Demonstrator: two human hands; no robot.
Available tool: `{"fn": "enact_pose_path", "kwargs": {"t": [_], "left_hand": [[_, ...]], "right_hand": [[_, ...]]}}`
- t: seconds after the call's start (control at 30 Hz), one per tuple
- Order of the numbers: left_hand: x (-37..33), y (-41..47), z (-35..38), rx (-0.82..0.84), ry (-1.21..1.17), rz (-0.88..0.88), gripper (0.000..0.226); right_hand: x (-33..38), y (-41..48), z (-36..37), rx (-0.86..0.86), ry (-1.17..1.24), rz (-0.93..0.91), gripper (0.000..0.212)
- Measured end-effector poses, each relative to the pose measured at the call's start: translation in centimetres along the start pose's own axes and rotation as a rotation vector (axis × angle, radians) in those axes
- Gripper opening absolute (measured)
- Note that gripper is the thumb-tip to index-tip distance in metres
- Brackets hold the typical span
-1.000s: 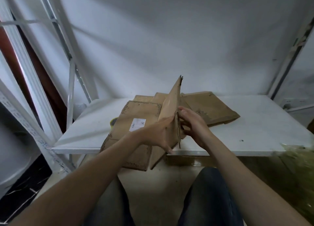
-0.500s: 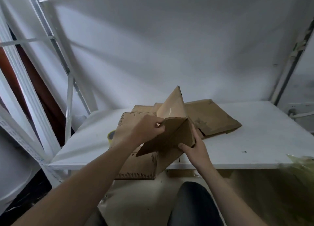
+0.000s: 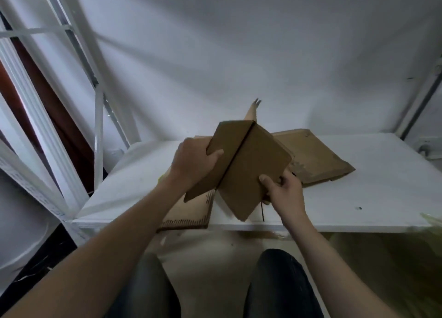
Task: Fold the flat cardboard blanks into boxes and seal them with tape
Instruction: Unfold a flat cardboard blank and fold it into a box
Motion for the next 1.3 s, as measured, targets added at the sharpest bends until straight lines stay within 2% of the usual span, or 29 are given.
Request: {"fn": "enact_pose_path", "kwargs": {"t": [0.2,0.3,0.4,0.47,0.7,0.87,1.03,1.13,1.2,1.27,1.3], "left_hand": [[-1.1,4.0,-8.3,-0.107,0.066,0.016,0.015],[-1.8,5.8,-12.5,-0.171,0.147,0.082,0.014],[-1.9,7.0,-15.6,-0.208,0.226,0.111,0.018],[-1.8,7.5,-16.8,-0.212,0.285,0.129,0.018],[-1.4,8.0,-17.8,-0.224,0.348,0.12,0.019],[0.3,7.5,-15.2,-0.199,0.331,0.084,0.017],[3.2,5.7,-10.7,-0.24,0.175,-0.025,0.014],[5.2,4.0,-7.2,-0.23,0.086,-0.125,0.017],[6.4,2.4,-4.9,-0.215,0.045,-0.175,0.019],[7.6,0.7,-3.0,-0.215,0.024,-0.221,0.019],[8.4,-0.2,-2.4,-0.217,0.018,-0.253,0.02]], "right_hand": [[8.6,0.7,1.7,0.052,0.018,-0.074,0.017],[13.5,0.0,1.8,0.06,0.0,-0.195,0.021],[18.5,-0.7,1.3,0.021,-0.127,-0.354,0.029],[20.9,-0.7,0.8,-0.014,-0.231,-0.438,0.024],[25.0,0.2,-0.6,-0.192,-0.595,-0.637,0.021],[24.5,1.2,-0.1,-0.466,-0.96,-0.792,0.05],[20.8,3.5,1.1,-0.561,-1.125,-0.772,0.066],[17.9,2.7,3.0,-0.455,-1.108,-0.789,0.065],[15.7,1.9,4.8,-0.346,-1.043,-0.794,0.055],[13.1,2.6,6.3,-0.327,-1.082,-0.795,0.047],[11.5,3.3,6.8,-0.335,-1.132,-0.774,0.052]]}}
Point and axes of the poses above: each hand's wrist, its own y-axis towards the middle knuckle, its own z-axis out of the palm, x = y × z, the point moved 4 cm from there along y, towards the middle knuckle, and after that the axes turned 15 degrees about z, right-handed, at the moved point
